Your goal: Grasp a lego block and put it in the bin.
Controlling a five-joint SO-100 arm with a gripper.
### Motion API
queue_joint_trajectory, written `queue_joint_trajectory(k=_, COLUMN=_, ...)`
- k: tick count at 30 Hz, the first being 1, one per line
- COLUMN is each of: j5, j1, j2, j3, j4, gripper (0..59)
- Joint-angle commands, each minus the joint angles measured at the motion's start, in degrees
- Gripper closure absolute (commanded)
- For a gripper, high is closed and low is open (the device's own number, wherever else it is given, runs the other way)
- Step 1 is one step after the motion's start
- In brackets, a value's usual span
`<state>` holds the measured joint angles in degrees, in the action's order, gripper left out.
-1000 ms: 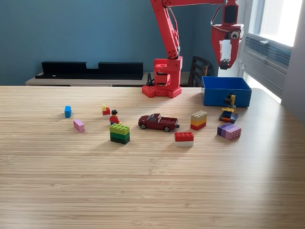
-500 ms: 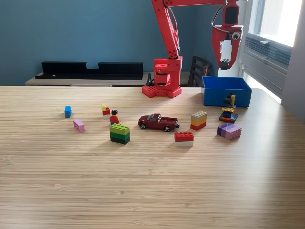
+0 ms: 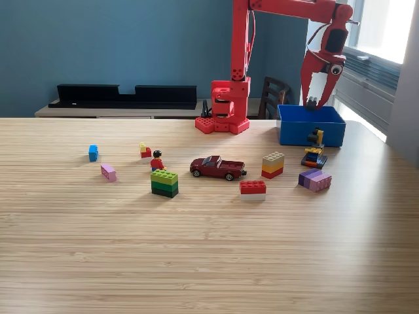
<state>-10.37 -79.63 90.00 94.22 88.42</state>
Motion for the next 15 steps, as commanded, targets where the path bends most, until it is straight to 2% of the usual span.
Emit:
queue_joint_trajectory(k=1, j5=1.9, j1=-0.8, j2=-0.1, j3=-3.4, j4=0.7, gripper=30.1)
queue_joint_trajectory(k=6, j5=2.6, j1=-0.4, j2=0.0, j3=-4.1, j4=1.3, gripper=33.4)
queue_joint_trajectory(k=8, j5=2.6, j1=0.4, j2=0.0, j3=-5.3, j4=2.1, gripper=39.7)
queue_joint_trajectory(k=10, j5=2.6, j1=1.5, j2=0.0, j3=-8.1, j4=4.1, gripper=50.0)
queue_joint_trajectory(k=12, j5=2.2, j1=2.9, j2=0.0, j3=-12.5, j4=6.8, gripper=57.6)
queue_joint_trajectory(k=15, j5=0.9, j1=5.0, j2=0.1, j3=-21.6, j4=11.3, gripper=58.6)
